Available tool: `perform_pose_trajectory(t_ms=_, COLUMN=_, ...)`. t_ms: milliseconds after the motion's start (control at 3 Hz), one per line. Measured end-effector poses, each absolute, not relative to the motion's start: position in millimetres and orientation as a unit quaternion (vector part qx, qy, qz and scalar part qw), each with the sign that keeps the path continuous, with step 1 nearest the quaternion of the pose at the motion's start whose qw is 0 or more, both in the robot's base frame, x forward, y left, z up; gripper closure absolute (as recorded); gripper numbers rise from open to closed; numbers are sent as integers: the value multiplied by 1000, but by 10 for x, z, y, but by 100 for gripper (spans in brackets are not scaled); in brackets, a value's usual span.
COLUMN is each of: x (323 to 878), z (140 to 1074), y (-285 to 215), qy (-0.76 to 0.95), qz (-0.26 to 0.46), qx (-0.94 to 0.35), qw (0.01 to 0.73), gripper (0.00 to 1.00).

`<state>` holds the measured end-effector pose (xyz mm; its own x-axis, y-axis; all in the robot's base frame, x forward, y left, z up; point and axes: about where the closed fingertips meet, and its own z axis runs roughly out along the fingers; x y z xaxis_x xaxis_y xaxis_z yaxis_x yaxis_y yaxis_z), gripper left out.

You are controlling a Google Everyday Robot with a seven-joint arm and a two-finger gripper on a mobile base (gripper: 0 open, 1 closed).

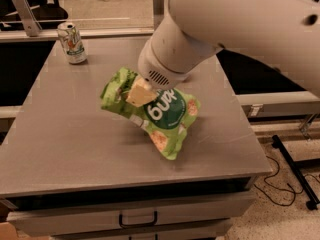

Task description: Move green rice chip bag near orange

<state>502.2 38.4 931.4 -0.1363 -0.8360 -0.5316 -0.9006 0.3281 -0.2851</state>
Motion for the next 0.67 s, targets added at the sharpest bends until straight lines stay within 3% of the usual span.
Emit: perform_pose_trajectory(t_ms=667, x=5679, z=9608, y=-566, qy=750, qz=-110, qx=-592, qw=273, gripper=100)
